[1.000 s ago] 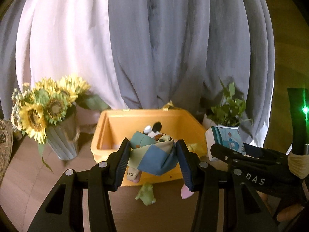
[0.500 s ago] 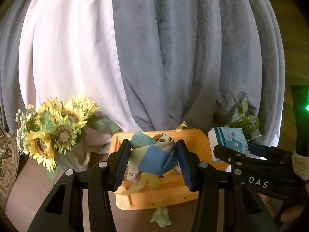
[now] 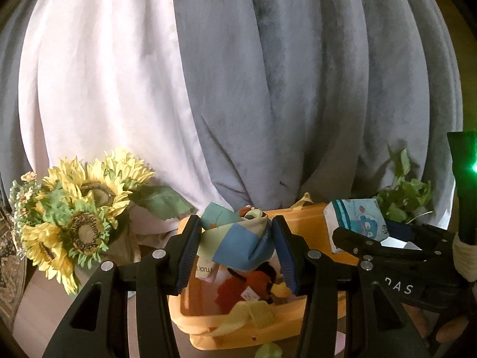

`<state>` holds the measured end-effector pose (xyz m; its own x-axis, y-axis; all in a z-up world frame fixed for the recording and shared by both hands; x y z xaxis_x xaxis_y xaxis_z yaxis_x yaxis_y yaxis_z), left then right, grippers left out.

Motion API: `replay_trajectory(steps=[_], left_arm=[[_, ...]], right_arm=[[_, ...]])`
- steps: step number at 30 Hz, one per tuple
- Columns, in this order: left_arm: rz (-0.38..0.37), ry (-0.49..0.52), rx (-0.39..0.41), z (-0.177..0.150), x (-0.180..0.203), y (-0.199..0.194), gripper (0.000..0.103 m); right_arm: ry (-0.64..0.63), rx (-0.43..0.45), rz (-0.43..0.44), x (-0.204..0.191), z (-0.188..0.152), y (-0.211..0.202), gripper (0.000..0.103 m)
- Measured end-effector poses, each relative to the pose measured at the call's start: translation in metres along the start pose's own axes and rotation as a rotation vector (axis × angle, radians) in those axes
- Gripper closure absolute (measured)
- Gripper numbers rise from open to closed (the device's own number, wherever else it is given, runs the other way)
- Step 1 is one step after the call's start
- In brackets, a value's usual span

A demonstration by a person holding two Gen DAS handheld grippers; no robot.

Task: Organize soft objects
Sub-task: 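Lower the cloth and card into the crate and open both tools, then withdraw both tools from the crate toward the green frog and pink sponge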

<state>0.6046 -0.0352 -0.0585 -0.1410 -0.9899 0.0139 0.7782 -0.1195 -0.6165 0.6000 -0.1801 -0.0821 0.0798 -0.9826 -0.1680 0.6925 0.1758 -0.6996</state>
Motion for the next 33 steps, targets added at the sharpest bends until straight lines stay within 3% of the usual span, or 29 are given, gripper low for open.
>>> replay_trajectory(steps=[2, 15, 21, 23, 33], left_arm=[[0.004, 0.005, -0.008, 0.001, -0.001, 0.008, 0.054], [0.006, 0.029, -0.08, 0.006, -0.006, 0.068, 0.054], [0.0, 0.039, -0.116, 0.006, -0.006, 0.089, 0.05], [-0.01, 0.031, -0.12, 0.006, -0.006, 0.091, 0.04], [0.013, 0.033, -0.104, 0.004, -0.005, 0.076, 0.04]], right_arm=[[-0.002, -0.051, -0.03, 0.001, -0.001, 0.009, 0.028], [-0.022, -0.093, -0.041, 0.012, 0.01, 0.058, 0.028], [-0.024, -0.155, -0.045, 0.016, 0.011, 0.078, 0.028], [-0.022, -0.167, -0.052, 0.017, 0.013, 0.082, 0.028], [-0.008, -0.149, -0.066, 0.02, 0.013, 0.078, 0.027]])
Point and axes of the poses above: each gripper's, at about its wrist camera, not at the fingertips, and y roughly the way its jaws point, x to its right, z to its top, the point moved 8 cm from there along y, roughly the way its jaws point, and after that the axes turned 15 degrees about -x, right-handed, at the moved point
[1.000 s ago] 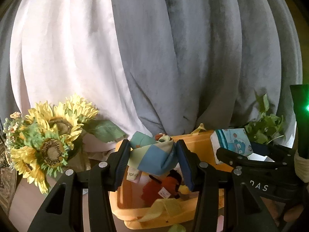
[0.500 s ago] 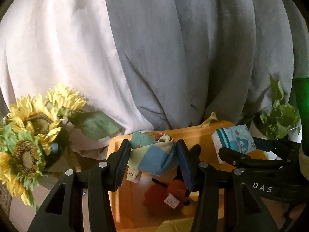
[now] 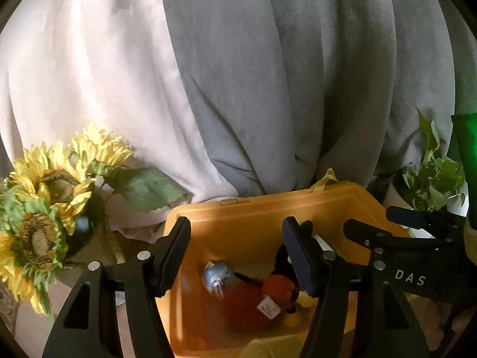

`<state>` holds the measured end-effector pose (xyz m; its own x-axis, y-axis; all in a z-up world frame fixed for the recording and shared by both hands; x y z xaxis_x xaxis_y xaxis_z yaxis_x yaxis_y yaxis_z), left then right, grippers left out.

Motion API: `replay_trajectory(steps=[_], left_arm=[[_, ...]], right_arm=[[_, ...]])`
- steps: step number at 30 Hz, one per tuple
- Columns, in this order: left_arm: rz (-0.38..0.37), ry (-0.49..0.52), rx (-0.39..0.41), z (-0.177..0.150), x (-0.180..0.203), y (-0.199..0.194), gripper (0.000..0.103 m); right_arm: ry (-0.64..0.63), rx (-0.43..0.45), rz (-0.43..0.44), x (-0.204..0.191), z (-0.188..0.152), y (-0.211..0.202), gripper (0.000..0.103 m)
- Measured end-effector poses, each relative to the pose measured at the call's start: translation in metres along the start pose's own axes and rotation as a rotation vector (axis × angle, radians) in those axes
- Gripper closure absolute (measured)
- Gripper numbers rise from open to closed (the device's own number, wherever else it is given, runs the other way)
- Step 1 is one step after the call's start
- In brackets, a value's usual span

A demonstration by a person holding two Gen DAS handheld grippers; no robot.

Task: Organize soft objects
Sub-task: 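Withdraw both tools from the crate toward the green frog and pink sponge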

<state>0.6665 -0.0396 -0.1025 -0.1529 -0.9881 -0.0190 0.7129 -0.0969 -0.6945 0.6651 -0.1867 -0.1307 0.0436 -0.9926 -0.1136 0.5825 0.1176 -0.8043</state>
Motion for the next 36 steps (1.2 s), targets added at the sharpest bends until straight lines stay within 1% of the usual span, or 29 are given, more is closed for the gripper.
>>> replay_trajectory(steps=[3, 4, 5, 21, 24, 36], left_arm=[[0.01, -0.004, 0.009, -0.001, 0.001, -0.01, 0.038], [0.014, -0.005, 0.013, -0.002, 0.001, -0.014, 0.036], [0.018, -0.006, 0.017, -0.003, 0.001, -0.018, 0.036], [0.035, 0.012, 0.092, -0.016, 0.007, -0.078, 0.036], [0.034, 0.007, 0.099, -0.022, 0.009, -0.087, 0.033], [0.04, 0.017, 0.11, -0.044, 0.016, -0.109, 0.033]], right_arm=[[0.008, 0.012, 0.001, 0.001, -0.003, -0.007, 0.027], [0.009, 0.037, 0.005, 0.001, -0.002, -0.011, 0.027], [0.012, 0.04, 0.008, 0.001, -0.004, -0.014, 0.027], [0.011, 0.108, 0.011, -0.002, -0.028, -0.066, 0.027], [0.022, 0.12, 0.017, -0.002, -0.037, -0.075, 0.027], [0.048, 0.142, 0.015, 0.002, -0.065, -0.095, 0.027]])
Point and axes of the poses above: each gripper's, at about its wrist camera, not at the fingertips, and y roughly the way its jaws point, x to its right, z to its top, the point moved 8 cm from there along y, roughly the way its jaws point, and after that the axes turned 15 degrees about -x, right-handed, at the moved point
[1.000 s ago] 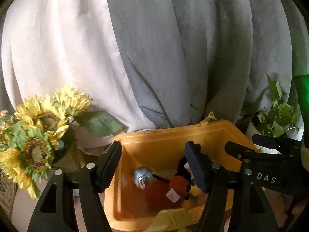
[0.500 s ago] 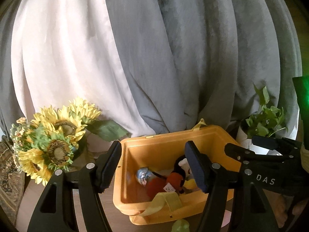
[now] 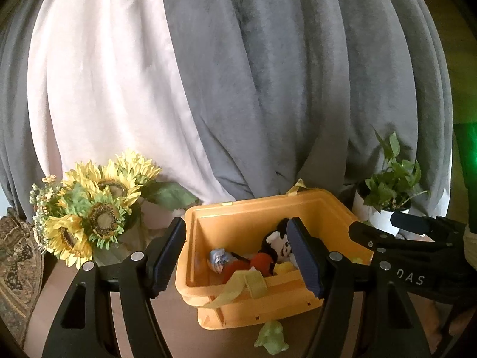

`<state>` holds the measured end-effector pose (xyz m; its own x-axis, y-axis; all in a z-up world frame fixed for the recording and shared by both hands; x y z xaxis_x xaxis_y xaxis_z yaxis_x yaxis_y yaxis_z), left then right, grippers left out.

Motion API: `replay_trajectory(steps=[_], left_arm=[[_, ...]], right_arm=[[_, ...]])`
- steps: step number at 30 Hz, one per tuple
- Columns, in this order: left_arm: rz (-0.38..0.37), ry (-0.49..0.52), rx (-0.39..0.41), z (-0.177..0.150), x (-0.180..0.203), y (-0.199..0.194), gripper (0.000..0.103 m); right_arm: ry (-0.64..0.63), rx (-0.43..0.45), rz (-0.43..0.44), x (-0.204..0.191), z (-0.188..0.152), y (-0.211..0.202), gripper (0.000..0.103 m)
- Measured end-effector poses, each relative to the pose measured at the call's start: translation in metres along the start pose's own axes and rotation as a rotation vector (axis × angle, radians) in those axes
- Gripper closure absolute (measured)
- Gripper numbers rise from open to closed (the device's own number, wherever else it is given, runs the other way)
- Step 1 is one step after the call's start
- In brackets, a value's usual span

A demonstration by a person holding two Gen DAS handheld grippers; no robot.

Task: Organize soft objects
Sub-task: 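Withdraw both tools from the crate toward the green frog and pink sponge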

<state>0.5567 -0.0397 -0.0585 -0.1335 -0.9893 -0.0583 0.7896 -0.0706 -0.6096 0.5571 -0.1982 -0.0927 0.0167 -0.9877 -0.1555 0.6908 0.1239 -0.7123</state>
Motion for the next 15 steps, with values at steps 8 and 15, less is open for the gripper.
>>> replay_trajectory(steps=[8, 15], left_arm=[[-0.037, -0.001, -0.048, -0.022, 0.009, 0.0, 0.033], [-0.056, -0.009, -0.121, -0.045, 0.015, 0.012, 0.033]], right_arm=[[0.016, -0.012, -0.006, 0.007, -0.019, -0.005, 0.027], [0.034, -0.053, -0.013, 0.012, -0.037, 0.002, 0.027]])
Point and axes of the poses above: each gripper's, at about its wrist camera, not at the fingertips, and y roughly the way its jaws point, x to its right, z to its top, the point moved 8 cm from there along y, roughly the way its jaws point, and after that the axes turned 15 degrees about -x, right-handed, at the moved point
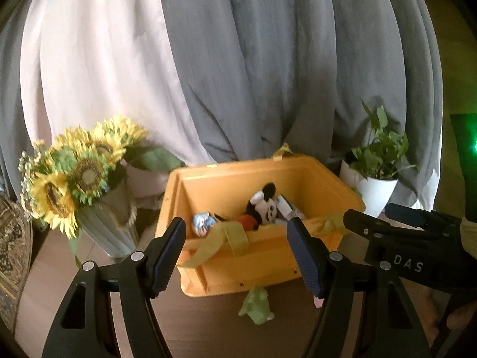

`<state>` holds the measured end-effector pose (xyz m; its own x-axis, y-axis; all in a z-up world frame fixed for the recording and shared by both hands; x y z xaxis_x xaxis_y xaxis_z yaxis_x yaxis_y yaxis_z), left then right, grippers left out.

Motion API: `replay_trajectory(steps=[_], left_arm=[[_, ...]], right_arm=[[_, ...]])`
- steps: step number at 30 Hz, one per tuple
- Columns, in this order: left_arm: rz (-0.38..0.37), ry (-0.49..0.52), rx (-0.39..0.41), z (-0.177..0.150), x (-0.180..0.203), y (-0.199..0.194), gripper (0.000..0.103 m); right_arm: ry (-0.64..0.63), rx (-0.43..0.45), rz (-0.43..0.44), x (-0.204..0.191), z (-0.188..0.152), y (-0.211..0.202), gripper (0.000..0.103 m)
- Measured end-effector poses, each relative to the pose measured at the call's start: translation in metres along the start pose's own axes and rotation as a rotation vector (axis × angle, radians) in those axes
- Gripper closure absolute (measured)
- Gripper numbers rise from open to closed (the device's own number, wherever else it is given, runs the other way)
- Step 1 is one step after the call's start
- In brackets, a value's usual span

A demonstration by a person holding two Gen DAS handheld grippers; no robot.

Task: Organize soft objects
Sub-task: 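Withdraw both tools from the crate toward the green frog and pink sponge, then grasp the green frog toy with the left tool while the right tool grasps the pink sponge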

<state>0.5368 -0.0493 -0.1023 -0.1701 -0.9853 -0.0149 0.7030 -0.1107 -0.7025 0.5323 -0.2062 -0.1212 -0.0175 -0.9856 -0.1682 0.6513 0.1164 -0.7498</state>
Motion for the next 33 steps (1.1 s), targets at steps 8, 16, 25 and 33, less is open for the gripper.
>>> replay_trajectory(steps=[8, 16, 25, 33], left_arm=[[-0.015, -0.019, -0.072, -0.024, 0.002, 0.015, 0.033], [-0.013, -0.025, -0.159, -0.048, 0.004, 0.041, 0.033], [-0.022, -0.019, -0.223, -0.065, 0.007, 0.067, 0.033], [-0.023, -0.003, -0.256, -0.077, 0.012, 0.089, 0.033]], right_arm=[[0.013, -0.063, -0.008, 0.004, -0.022, 0.015, 0.027], [0.045, -0.115, -0.014, 0.013, -0.039, 0.033, 0.027], [0.072, -0.19, -0.027, 0.023, -0.054, 0.057, 0.027], [0.098, -0.238, -0.033, 0.031, -0.067, 0.077, 0.027]])
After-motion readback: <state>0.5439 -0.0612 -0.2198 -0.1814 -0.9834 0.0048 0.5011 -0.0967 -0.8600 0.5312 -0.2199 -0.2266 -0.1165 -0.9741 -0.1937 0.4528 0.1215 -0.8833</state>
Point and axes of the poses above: each gripper's, at about its wrist camera, not at the fingertips, and y roughly the way its jaws point, x to its right, z to its top, the point moved 8 cm from there along y, roughly the way its jaws point, and after that the axes turned 15 degrees about -x, right-handed, at the moved point
